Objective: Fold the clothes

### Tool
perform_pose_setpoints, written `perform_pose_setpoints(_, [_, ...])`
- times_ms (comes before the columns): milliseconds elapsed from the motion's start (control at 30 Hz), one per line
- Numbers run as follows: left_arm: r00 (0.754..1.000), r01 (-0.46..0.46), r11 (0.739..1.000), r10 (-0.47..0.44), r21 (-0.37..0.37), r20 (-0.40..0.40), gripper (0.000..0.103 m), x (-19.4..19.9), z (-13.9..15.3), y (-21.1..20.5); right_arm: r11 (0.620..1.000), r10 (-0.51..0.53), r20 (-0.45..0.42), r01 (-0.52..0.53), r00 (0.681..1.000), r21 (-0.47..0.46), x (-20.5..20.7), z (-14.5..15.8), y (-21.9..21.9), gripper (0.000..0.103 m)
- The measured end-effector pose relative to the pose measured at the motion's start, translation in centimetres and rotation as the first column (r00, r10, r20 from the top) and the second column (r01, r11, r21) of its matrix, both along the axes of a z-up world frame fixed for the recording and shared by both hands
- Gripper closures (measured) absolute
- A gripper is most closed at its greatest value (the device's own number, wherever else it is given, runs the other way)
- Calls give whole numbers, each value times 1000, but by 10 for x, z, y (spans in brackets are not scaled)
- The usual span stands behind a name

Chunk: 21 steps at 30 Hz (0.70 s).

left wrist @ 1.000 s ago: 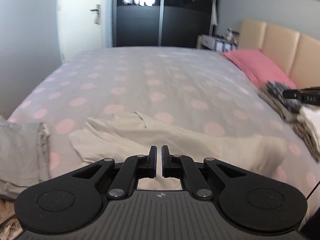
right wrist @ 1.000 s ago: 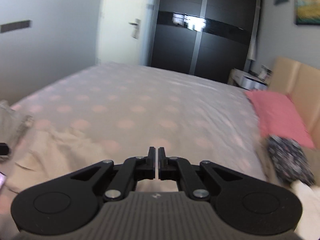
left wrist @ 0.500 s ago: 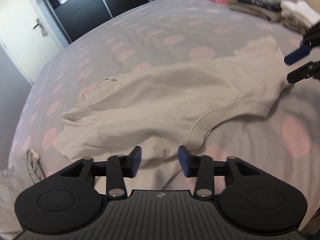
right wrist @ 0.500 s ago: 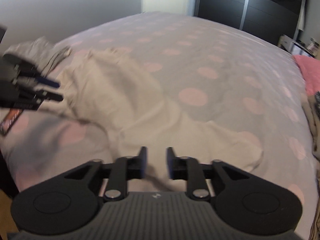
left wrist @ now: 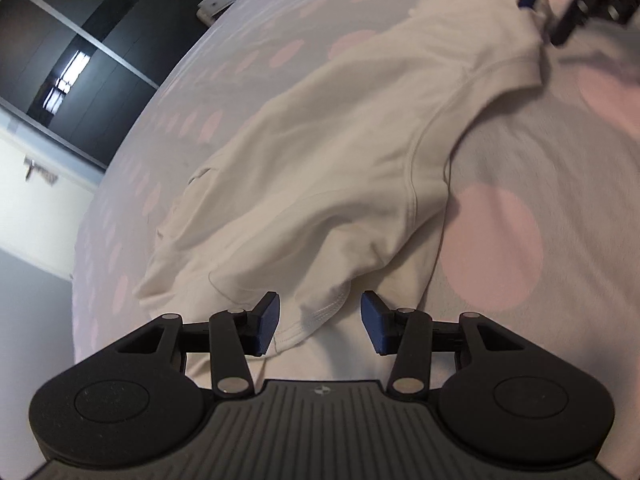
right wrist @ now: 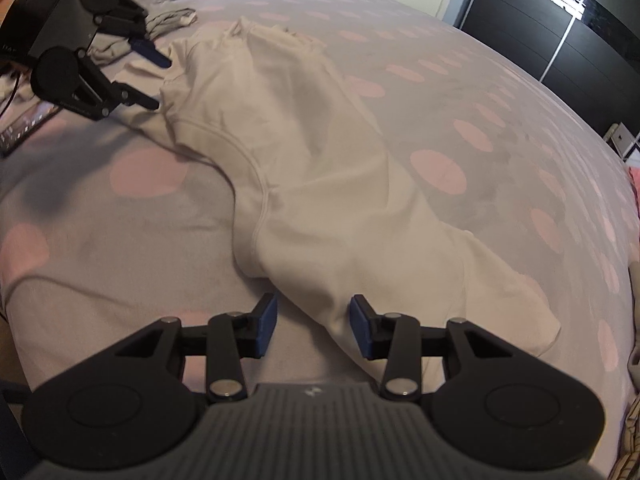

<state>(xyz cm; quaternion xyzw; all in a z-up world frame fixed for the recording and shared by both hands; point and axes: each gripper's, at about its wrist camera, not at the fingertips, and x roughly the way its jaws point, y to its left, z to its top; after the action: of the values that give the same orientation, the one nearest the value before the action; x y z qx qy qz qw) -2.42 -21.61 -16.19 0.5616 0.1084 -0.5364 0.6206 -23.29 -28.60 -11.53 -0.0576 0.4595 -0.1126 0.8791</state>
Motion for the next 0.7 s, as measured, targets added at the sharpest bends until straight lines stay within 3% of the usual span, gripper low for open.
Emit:
perform_pose_setpoints(167, [1000, -20, 1000, 20, -4, -10, 81, 6, -8, -14, 998, 26, -31, -27, 999, -54, 6, -10, -2, 58])
perform_pose_setpoints(233, [999, -32, 999, 32, -27, -30, 92, 8, -4, -18, 997, 43, -41, -46, 998, -67, 9, -13, -1, 63])
perform_pose_setpoints(267, [998, -49, 997, 46, -52, -43, 95, 10, 0, -19, 996, 44, -37, -46, 998, -74, 9, -12, -1, 69])
perform_pose_setpoints(300, [997, -65, 995, 61, -77, -56, 98, 12, 4, -20, 997, 35, -27, -37, 999, -74, 8, -10, -3, 89])
perform_pose_setpoints(333, [994, -85, 991, 78, -103, -71, 100, 13, 10, -21, 997, 25, -15, -26, 1000, -72, 8, -7, -5, 96])
perform_pose_setpoints(567, [976, -198, 941, 163, -275, -143, 102, 10, 68, -16, 989, -106, 158, 120, 982, -81, -3, 36, -15, 101])
perform_pose_setpoints(700, [974, -215, 898, 168, -384, -152, 102, -7, 123, -9, 971, -146, 256, 188, 956, -149, -13, 78, -15, 101])
